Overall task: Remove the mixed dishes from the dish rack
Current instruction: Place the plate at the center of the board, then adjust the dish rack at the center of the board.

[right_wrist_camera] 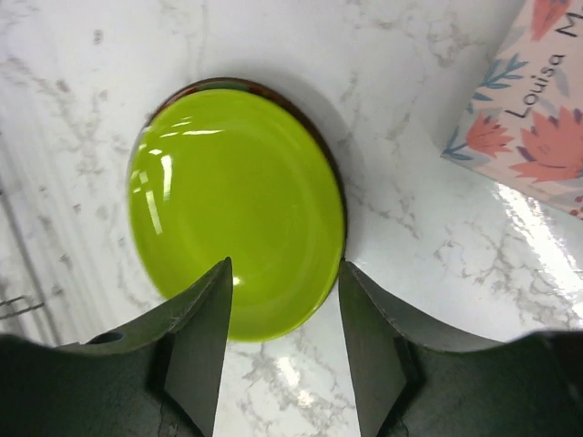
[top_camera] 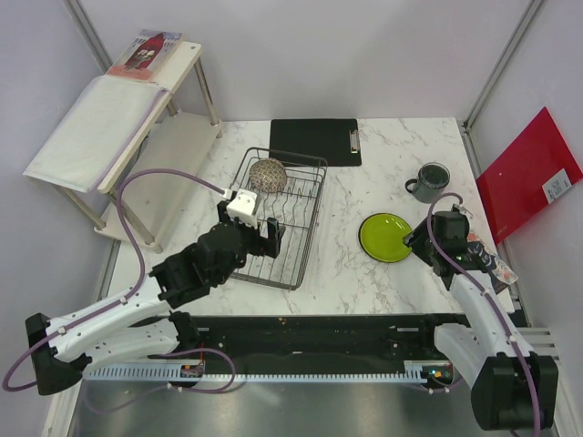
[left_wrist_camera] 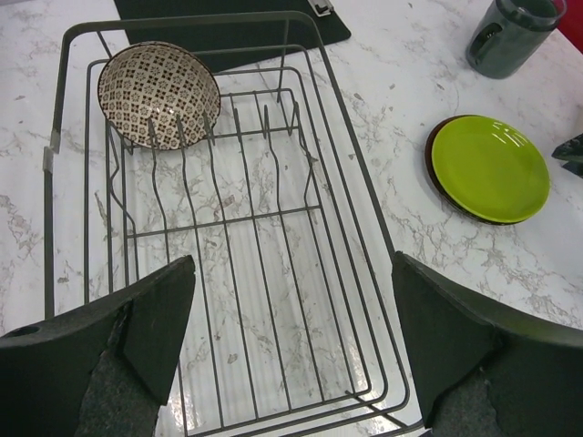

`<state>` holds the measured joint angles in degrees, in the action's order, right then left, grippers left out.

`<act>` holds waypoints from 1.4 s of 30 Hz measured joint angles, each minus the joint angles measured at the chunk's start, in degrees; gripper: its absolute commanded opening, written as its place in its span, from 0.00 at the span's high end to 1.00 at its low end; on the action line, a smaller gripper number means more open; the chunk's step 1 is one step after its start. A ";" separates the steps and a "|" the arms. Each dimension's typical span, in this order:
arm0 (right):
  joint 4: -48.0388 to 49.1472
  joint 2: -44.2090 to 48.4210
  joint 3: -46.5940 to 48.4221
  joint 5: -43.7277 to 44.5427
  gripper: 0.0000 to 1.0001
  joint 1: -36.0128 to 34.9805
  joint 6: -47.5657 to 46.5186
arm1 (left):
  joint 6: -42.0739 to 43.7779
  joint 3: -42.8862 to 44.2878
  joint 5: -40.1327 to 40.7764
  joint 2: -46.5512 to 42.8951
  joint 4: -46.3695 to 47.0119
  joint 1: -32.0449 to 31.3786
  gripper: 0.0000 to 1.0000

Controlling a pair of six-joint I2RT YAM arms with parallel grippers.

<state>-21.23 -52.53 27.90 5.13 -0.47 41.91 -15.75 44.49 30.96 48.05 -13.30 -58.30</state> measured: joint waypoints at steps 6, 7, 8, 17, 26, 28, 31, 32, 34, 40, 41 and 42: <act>3.69 12.46 -0.22 -11.39 0.42 -0.09 1.42 | -1.42 1.31 1.99 1.03 -1.38 0.74 0.01; 4.57 13.14 0.13 -12.98 0.42 -0.26 1.46 | -1.62 2.10 2.29 1.86 -1.73 1.38 0.01; 5.29 12.94 1.03 -14.78 0.42 -0.68 1.38 | -1.81 2.84 2.62 2.75 -2.05 2.01 0.01; 9.46 -5.33 14.43 -17.31 0.42 -16.94 -2.82 | -4.87 14.60 -1.60 15.39 -7.26 14.58 0.01; 6.14 -22.86 30.03 -8.13 0.41 -26.32 -10.75 | -6.40 16.06 -3.21 18.43 -12.28 18.21 0.01; 5.79 -26.23 31.43 -7.26 0.40 -26.29 -11.37 | -6.97 15.19 -3.21 18.32 -13.07 19.50 0.01; 5.53 -32.04 33.48 -7.04 0.40 -26.25 -11.72 | -7.80 13.46 -3.39 18.32 -14.36 20.55 0.01; 5.46 -34.23 34.29 -7.19 0.40 -26.25 -11.69 | -8.26 12.66 -3.69 18.27 -14.69 20.76 0.01; 5.42 -37.73 35.52 -7.52 0.40 -26.27 -11.58 | -9.20 11.02 -4.55 18.27 -15.23 20.94 0.01; 4.68 -46.42 41.44 -8.22 0.41 -26.34 -11.13 | -11.82 7.41 -7.30 18.10 -16.37 20.96 0.01; 4.66 -47.19 42.25 -8.17 0.41 -26.34 -11.23 | -11.96 7.15 -7.58 18.05 -16.44 20.96 0.01; 4.42 -48.43 43.41 -8.15 0.41 -26.34 -11.15 | -12.26 6.82 -7.93 17.97 -16.44 20.96 0.01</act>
<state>-16.82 -100.97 71.31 -3.03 -26.81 30.76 -28.01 51.31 23.03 66.02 -29.74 -37.34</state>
